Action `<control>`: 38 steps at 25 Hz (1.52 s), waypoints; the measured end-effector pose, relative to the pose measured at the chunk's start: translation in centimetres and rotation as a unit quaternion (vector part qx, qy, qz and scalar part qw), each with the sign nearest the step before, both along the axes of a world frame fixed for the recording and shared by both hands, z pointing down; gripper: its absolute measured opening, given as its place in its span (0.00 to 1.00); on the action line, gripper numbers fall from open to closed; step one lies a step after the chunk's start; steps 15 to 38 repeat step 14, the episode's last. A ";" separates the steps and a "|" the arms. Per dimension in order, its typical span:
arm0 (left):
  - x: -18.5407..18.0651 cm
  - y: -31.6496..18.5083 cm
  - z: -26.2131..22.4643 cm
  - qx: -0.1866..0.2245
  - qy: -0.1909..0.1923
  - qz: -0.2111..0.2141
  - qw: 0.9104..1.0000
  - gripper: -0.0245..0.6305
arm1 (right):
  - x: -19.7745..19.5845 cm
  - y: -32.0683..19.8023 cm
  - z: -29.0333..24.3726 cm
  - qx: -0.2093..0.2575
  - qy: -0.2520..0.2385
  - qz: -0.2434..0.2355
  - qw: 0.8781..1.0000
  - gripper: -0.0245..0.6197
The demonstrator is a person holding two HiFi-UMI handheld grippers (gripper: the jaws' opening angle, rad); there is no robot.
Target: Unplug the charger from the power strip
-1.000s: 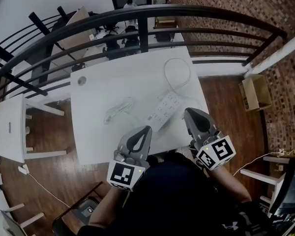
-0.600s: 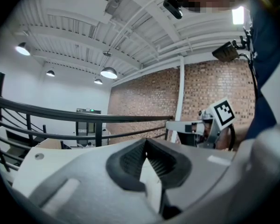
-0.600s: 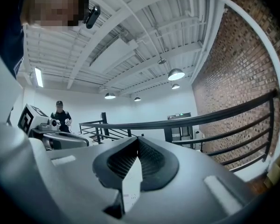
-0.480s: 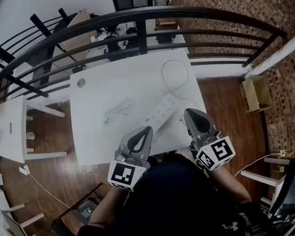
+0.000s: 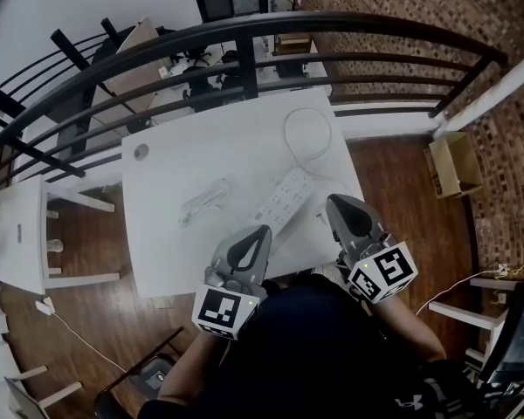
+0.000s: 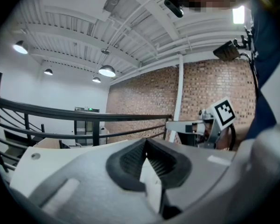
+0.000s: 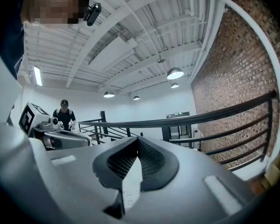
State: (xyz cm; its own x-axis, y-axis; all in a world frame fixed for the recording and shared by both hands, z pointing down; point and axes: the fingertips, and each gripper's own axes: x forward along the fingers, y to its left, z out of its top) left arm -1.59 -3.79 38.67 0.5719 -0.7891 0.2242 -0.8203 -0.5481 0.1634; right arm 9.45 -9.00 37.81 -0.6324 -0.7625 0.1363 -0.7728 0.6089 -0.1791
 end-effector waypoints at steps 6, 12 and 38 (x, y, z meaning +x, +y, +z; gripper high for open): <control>0.0 -0.4 0.5 0.004 -0.001 -0.005 1.000 0.05 | 0.1 -0.4 0.3 -0.006 -0.004 -0.001 1.000 0.05; -0.3 -0.8 1.0 0.007 0.000 -0.011 1.000 0.05 | -0.1 -0.7 0.8 -0.013 -0.004 -0.004 1.000 0.05; -0.3 -1.0 1.0 0.006 0.000 -0.011 1.000 0.05 | -0.1 -0.9 0.9 -0.014 -0.005 -0.004 1.000 0.05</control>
